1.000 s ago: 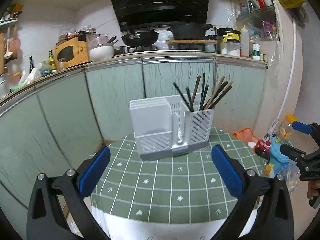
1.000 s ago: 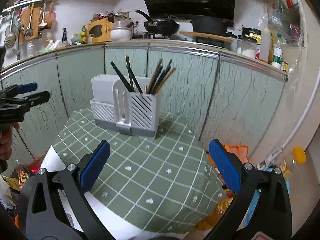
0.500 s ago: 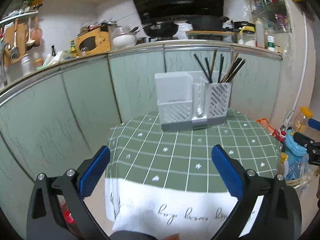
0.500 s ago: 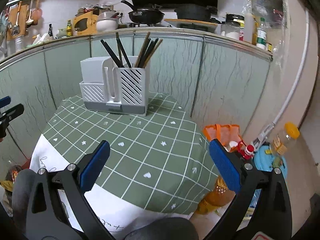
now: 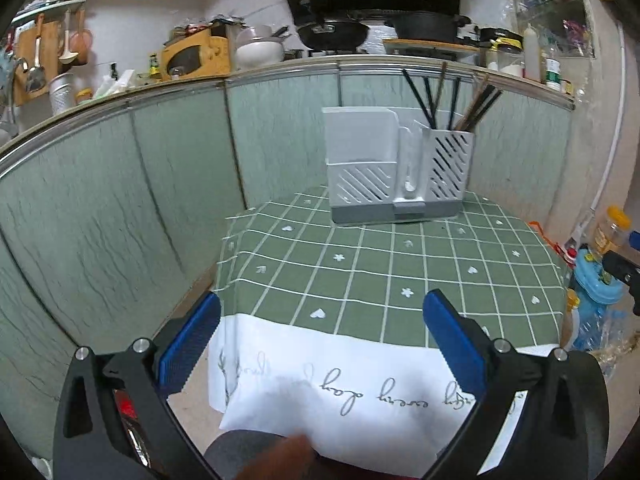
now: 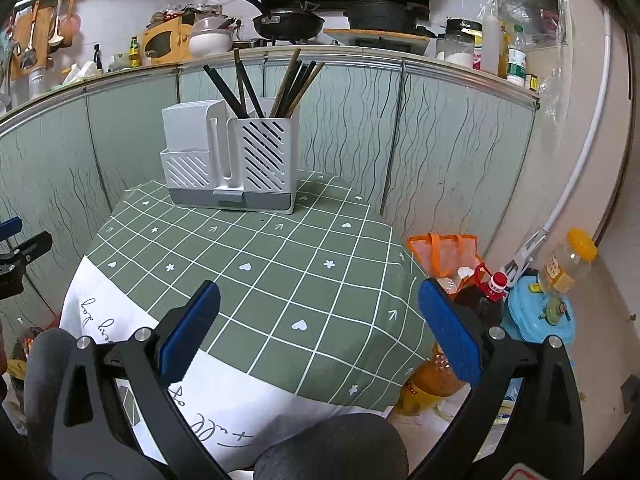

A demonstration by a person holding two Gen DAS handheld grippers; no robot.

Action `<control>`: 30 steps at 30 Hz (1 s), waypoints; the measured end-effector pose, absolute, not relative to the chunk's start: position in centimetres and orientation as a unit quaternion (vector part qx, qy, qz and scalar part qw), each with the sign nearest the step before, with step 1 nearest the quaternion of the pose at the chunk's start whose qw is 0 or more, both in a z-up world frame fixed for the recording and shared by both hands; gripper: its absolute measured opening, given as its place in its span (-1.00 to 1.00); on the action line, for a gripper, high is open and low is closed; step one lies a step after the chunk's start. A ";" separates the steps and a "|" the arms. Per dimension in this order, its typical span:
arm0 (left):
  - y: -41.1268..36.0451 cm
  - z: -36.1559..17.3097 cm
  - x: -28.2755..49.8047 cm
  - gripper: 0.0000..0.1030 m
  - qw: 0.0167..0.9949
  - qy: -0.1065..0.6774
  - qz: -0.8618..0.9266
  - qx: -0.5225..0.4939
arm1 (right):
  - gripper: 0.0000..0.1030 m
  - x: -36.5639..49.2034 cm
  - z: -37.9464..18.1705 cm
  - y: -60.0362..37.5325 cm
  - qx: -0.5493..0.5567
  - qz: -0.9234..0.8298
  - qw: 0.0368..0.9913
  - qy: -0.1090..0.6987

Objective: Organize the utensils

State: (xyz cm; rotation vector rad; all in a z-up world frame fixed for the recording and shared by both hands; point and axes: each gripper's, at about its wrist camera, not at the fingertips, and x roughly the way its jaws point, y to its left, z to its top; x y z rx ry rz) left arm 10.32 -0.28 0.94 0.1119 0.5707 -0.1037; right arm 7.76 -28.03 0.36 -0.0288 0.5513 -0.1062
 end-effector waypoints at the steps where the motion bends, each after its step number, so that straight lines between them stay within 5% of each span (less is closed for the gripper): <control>1: -0.4 0.8 10.4 0.93 0.955 0.285 -0.051 0.059 | 0.84 7.7 0.3 -28.1 -0.013 -0.051 0.961 0.273; 30: -1.3 1.2 9.9 0.93 0.955 0.283 -0.056 0.063 | 0.84 7.5 0.3 -27.5 -0.014 -0.056 0.959 0.279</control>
